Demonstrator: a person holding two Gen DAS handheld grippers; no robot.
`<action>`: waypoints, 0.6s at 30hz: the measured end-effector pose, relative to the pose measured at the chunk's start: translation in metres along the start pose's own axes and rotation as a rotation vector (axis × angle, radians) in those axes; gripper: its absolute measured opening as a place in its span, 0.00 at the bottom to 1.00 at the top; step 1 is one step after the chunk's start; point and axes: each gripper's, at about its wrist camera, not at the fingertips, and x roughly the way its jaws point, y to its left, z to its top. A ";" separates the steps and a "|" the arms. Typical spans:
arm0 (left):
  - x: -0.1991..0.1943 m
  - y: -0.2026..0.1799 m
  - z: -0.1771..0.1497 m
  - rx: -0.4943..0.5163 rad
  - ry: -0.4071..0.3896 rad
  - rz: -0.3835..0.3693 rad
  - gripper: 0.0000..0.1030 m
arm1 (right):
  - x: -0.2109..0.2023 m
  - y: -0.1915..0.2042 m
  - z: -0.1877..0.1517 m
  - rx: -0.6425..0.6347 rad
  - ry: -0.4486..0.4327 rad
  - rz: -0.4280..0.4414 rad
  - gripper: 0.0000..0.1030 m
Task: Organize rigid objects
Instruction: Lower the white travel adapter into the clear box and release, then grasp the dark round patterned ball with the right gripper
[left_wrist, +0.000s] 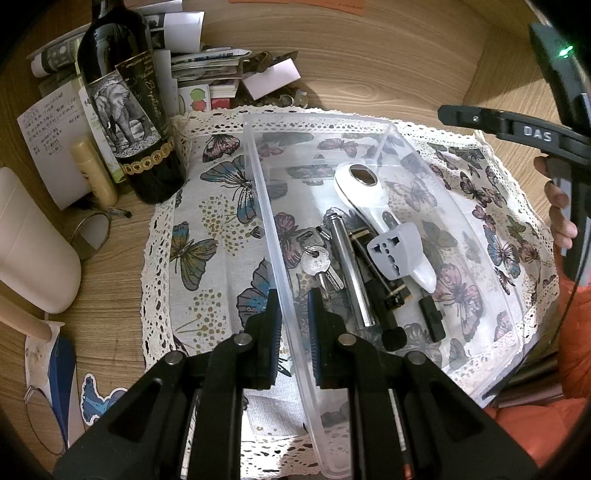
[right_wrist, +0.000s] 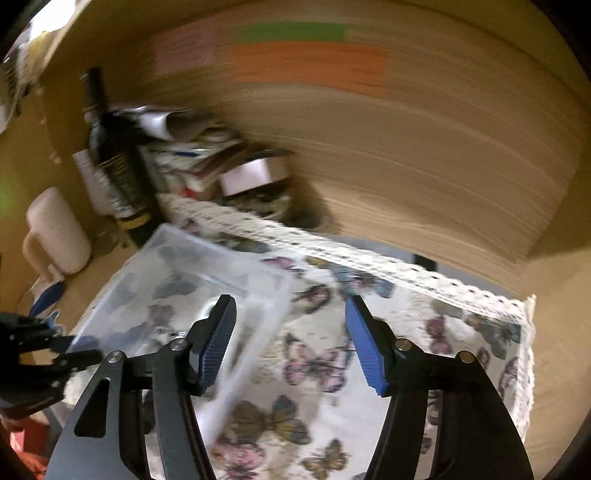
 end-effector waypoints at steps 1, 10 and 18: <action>0.000 0.000 0.000 0.000 0.000 0.000 0.13 | 0.003 -0.005 -0.001 0.011 0.005 -0.013 0.56; -0.002 0.000 0.002 0.002 -0.008 0.003 0.13 | 0.052 -0.046 -0.010 0.094 0.116 -0.063 0.56; -0.002 -0.001 0.002 0.002 -0.011 0.010 0.13 | 0.100 -0.055 -0.018 0.104 0.208 -0.073 0.48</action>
